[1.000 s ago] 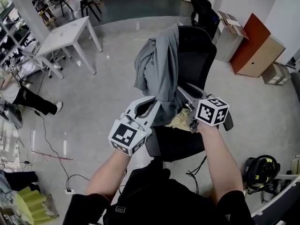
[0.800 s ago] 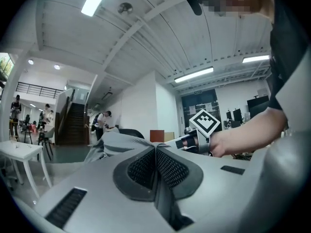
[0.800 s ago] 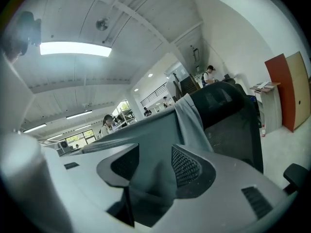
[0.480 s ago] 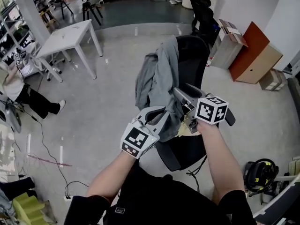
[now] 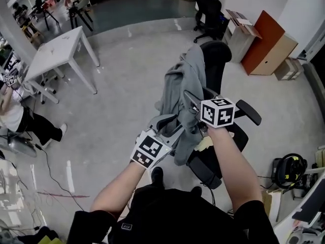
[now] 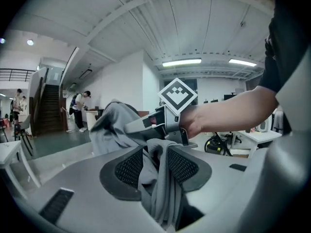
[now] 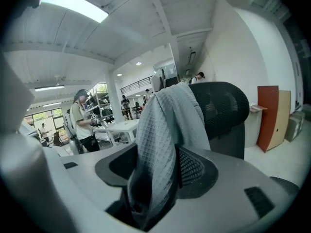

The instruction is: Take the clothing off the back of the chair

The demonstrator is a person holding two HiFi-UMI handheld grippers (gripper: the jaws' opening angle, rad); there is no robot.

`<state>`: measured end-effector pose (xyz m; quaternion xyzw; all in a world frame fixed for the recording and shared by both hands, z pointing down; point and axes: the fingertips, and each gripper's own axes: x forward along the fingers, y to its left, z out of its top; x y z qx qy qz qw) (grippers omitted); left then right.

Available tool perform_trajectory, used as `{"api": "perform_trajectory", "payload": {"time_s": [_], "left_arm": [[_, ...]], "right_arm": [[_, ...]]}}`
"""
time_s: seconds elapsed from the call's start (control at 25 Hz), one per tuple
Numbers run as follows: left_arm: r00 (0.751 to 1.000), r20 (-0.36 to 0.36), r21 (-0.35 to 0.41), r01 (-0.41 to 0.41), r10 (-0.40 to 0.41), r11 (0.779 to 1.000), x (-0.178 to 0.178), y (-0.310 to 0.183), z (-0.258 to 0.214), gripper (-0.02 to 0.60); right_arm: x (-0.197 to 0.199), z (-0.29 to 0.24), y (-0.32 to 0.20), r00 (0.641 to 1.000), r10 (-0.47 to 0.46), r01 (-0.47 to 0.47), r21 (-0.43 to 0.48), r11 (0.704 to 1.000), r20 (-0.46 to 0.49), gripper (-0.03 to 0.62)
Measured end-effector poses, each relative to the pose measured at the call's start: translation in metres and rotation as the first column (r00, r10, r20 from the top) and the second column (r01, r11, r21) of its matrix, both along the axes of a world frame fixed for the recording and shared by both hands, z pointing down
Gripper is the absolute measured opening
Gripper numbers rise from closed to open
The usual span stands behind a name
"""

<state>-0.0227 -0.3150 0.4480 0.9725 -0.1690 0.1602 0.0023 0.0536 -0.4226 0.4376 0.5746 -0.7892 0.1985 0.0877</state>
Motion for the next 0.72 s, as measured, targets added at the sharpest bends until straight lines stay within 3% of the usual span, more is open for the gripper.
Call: {"api": "perform_trajectory", "payload": {"time_s": [0.08, 0.24, 0.32, 0.4, 0.64, 0.72], "left_arm": [[1.000, 0.024, -0.005, -0.008, 0.008, 1.000, -0.010, -0.012, 0.007, 0.172], [0.994, 0.088, 0.015, 0.071, -0.072, 0.997, -0.032, -0.053, 0.033, 0.249], [0.988, 0.111, -0.022, 0.108, -0.105, 0.994, -0.038, -0.074, 0.052, 0.272], [0.989, 0.124, -0.077, 0.093, -0.083, 0.993, -0.036, -0.083, 0.067, 0.273], [0.994, 0.098, -0.139, 0.071, -0.058, 0.988, -0.022, -0.082, 0.071, 0.272], [0.994, 0.092, -0.148, 0.074, -0.061, 0.986, -0.019, -0.076, 0.071, 0.270]], "right_arm": [[-0.001, 0.000, -0.004, 0.998, 0.050, -0.050, 0.015, 0.999, -0.023, 0.176], [-0.002, -0.011, 0.003, 0.992, 0.121, -0.119, 0.069, 0.991, -0.035, 0.130], [-0.001, -0.018, 0.011, 0.990, 0.137, -0.133, 0.099, 0.986, -0.033, 0.100], [-0.003, -0.028, 0.019, 0.989, 0.143, -0.137, 0.130, 0.982, -0.034, 0.033], [-0.010, -0.059, 0.042, 0.994, 0.098, -0.104, 0.207, 0.973, 0.037, 0.029], [-0.016, -0.069, 0.051, 0.997, 0.076, -0.079, 0.235, 0.969, 0.022, 0.029]]}}
